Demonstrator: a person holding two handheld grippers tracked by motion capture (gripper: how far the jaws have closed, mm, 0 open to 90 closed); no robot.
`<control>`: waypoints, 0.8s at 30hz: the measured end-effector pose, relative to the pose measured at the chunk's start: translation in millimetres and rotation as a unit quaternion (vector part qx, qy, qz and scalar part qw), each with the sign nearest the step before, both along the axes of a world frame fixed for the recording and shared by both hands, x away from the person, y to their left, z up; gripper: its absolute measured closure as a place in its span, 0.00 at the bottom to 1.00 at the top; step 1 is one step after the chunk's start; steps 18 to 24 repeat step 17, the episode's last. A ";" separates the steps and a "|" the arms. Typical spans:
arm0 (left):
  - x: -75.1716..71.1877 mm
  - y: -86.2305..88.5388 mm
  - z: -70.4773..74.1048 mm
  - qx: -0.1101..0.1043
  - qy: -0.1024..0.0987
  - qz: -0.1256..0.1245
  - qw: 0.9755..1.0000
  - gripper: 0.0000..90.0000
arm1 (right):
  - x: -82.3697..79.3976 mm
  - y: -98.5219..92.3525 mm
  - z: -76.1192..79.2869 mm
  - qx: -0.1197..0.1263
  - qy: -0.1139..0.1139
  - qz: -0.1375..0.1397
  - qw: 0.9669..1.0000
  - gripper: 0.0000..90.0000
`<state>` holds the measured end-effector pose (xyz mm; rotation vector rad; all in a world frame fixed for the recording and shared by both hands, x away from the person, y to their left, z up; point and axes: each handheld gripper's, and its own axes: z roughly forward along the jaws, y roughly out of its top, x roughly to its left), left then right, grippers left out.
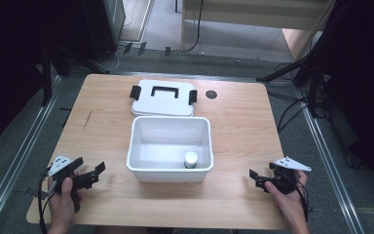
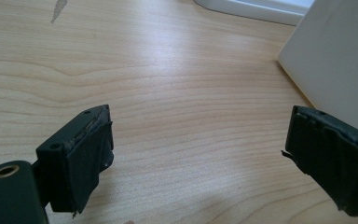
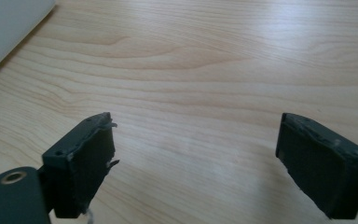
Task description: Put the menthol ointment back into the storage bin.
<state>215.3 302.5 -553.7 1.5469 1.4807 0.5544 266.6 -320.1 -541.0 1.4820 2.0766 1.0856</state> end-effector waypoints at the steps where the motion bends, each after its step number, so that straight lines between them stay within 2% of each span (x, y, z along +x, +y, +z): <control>1: 0.0 0.0 0.0 0.000 0.000 0.000 1.000 0.09 | -2.1 -3.4 -1.8 0.004 -0.003 -0.004 1.000 0.14; 4: 0.1 0.0 0.0 0.000 0.001 0.001 1.000 0.09 | -10.4 -14.3 -3.9 0.024 -0.018 -0.017 0.999 0.14; 6: 0.2 -0.1 0.0 0.000 0.001 0.001 1.000 0.09 | -12.1 -15.8 -3.2 0.026 -0.021 -0.019 0.999 0.14; 10: 0.2 -0.1 0.0 0.001 0.001 0.001 1.000 0.09 | -15.6 -19.2 -4.9 0.030 -0.021 -0.028 0.999 0.15; 24: 0.0 0.2 -0.2 -0.001 0.000 0.002 1.000 0.09 | -14.1 -14.9 0.1 0.029 -0.015 -0.019 0.999 0.15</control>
